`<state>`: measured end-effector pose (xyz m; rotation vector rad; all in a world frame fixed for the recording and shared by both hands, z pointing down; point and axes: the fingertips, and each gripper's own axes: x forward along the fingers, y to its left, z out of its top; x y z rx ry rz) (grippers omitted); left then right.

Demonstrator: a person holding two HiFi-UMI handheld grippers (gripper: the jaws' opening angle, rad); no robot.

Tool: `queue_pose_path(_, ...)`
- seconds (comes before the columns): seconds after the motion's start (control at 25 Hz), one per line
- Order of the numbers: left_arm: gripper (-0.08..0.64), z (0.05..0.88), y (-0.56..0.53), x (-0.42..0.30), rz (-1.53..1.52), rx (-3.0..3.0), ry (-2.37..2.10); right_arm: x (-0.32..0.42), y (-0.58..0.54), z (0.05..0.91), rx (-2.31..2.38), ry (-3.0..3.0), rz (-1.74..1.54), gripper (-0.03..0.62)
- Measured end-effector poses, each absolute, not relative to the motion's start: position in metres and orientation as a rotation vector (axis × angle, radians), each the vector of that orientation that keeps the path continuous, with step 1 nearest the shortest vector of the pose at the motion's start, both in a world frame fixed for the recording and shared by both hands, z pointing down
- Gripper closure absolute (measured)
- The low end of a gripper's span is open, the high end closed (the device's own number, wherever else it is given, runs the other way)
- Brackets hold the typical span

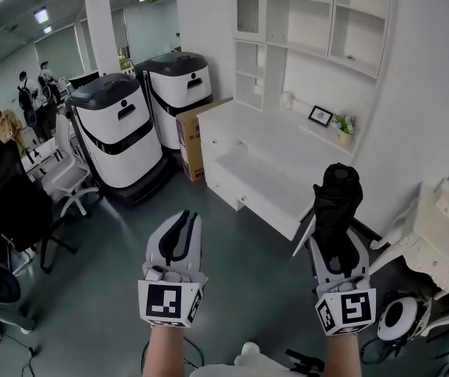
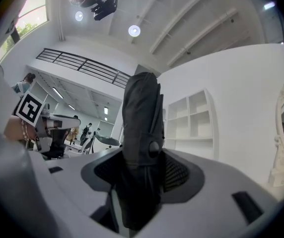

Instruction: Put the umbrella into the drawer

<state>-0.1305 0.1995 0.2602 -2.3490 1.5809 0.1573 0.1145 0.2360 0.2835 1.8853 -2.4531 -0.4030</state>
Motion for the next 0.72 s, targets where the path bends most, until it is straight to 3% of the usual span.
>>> queue_pose_path(0.4, 0.502, 0.266, 0.154, -0.091, 0.114, -2.331, 1.618, 0.156, 0.185, 0.293, 1.848, -2.489, -0.357, 0.355)
queue_pose_path(0.56, 0.551, 0.268, 0.14, -0.084, 0.106, -2.327, 1.639, 0.166, 0.171, 0.298, 1.845, -2.487, -0.334, 0.356)
queue_pose_path(0.72, 0.551, 0.273, 0.122, -0.08, 0.094, -2.333, 1.638, 0.17, 0.157, 0.302, 1.848, -2.478, -0.333, 0.354)
